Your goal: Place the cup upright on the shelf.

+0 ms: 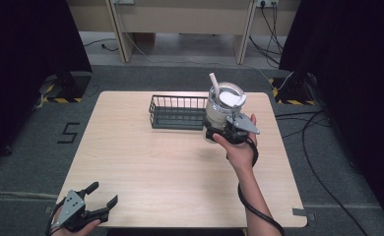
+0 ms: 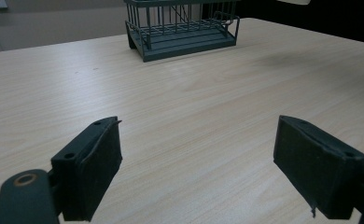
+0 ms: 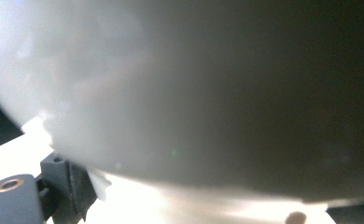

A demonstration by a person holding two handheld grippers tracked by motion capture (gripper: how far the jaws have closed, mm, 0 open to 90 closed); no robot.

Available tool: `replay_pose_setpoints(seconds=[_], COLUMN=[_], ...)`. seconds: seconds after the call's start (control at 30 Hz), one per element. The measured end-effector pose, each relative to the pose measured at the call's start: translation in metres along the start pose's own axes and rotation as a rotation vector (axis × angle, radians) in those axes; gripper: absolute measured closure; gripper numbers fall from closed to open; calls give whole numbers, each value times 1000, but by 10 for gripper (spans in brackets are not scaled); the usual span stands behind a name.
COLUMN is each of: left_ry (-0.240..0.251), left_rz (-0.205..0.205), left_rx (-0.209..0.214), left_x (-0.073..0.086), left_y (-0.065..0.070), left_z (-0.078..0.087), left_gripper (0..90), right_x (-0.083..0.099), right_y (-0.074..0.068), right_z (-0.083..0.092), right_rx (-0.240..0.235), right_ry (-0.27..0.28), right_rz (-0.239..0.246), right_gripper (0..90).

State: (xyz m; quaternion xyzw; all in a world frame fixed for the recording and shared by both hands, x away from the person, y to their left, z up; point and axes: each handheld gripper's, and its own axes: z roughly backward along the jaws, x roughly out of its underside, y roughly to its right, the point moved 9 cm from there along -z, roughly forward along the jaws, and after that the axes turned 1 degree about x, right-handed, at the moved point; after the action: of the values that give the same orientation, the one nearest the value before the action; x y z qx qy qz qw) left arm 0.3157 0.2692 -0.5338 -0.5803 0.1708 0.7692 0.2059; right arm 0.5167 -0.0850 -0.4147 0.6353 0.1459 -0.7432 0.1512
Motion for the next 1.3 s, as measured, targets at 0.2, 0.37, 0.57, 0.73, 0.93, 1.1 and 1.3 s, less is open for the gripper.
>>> replay_pose_setpoints(seconds=[0.2, 0.37, 0.57, 0.73, 0.93, 1.1, 1.3], left_ry=[0, 1, 2, 7, 6, 7, 12], left_rz=[0, 1, 2, 7, 9, 8, 13], left_rx=[2, 3, 10, 7, 13, 17, 16], left_x=[0, 0, -1, -1, -1, -2, -2], left_y=[0, 0, 2, 0, 2, 3, 3], left_z=[0, 0, 0, 0, -1, -1, 0], left_gripper=[145, 145, 145, 146, 146, 146, 146], right_x=[-5, -6, -12, -15, -18, -22, -29], right_y=[-2, -3, -1, -2, -5, -8, -13], right_z=[-8, -15, -30, -39, -48, -54, -63], right_rx=[-2, 0, 12, 14, 16, 13, 16], right_ry=[2, -3, -22, -22, -30, -29, -15], right_rz=[-1, -4, -4, -11, -15, -15, -16], right_gripper=[103, 103, 103, 103, 103, 103, 103])
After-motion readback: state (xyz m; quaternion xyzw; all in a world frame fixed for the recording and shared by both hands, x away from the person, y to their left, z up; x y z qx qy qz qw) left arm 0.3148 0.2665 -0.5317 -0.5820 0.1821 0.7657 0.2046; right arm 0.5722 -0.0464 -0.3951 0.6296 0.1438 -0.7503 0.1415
